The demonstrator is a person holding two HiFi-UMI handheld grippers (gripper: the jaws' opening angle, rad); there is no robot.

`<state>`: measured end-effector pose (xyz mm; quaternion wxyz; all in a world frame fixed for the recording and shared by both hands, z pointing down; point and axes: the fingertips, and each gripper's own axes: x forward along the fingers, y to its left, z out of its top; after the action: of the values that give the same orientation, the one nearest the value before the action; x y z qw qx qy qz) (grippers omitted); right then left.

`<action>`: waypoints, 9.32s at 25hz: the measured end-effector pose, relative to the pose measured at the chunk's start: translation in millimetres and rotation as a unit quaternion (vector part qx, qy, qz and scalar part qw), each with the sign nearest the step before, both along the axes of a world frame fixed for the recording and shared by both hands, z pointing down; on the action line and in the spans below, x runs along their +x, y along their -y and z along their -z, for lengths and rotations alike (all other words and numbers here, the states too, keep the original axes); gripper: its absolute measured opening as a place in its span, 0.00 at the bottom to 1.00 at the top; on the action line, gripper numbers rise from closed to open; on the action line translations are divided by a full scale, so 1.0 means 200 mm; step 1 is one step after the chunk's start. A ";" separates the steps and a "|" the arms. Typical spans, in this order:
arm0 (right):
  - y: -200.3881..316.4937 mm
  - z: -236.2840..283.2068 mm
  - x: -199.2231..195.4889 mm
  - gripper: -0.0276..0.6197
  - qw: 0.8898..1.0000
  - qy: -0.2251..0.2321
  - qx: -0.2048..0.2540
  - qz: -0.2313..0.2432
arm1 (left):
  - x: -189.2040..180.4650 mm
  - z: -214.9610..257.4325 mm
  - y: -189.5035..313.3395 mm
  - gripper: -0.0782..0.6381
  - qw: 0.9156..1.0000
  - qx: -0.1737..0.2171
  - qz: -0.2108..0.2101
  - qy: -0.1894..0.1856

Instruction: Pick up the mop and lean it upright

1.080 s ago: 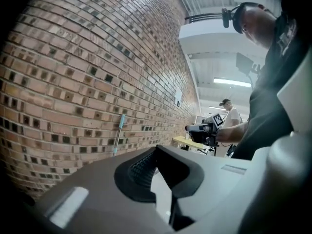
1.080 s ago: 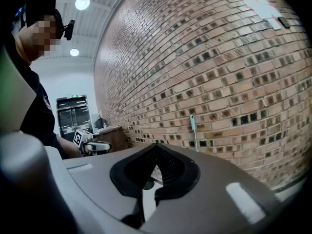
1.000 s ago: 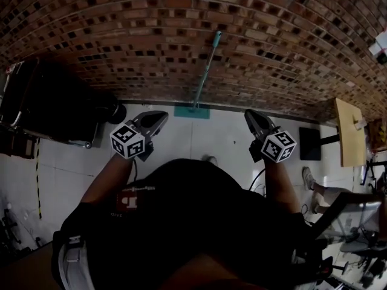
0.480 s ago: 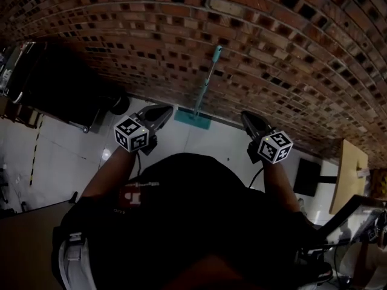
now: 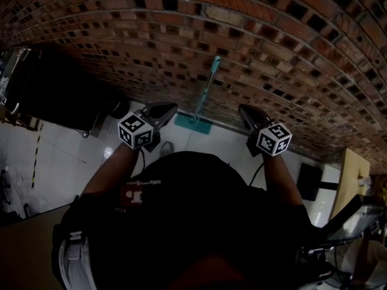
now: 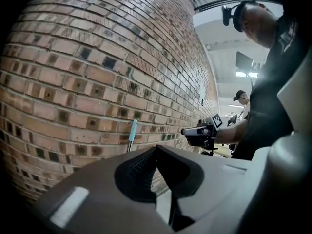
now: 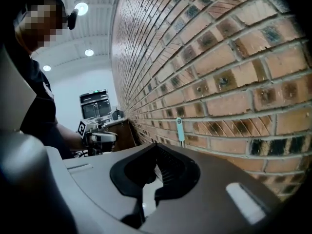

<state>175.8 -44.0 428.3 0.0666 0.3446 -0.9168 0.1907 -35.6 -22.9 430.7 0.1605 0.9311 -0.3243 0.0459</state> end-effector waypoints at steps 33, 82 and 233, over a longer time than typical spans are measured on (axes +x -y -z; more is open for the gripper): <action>0.73 -0.32 -0.31 0.21 0.996 -0.080 -0.026 0.010 | 0.16 -0.44 0.78 0.11 0.991 -0.036 -0.111 0.070; 0.80 -0.58 -0.54 0.21 0.994 -0.098 -0.022 -0.033 | 0.57 -1.10 0.91 0.29 0.977 -0.062 -0.118 0.164; 0.57 0.97 -0.48 0.20 0.985 -0.021 0.152 0.076 | 0.78 0.36 0.70 0.25 0.946 0.041 -0.274 0.168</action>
<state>80.5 -157.2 233.3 0.0473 0.2837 -0.9571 0.0362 120.0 -163.3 359.3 0.0462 0.9687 -0.0801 0.2305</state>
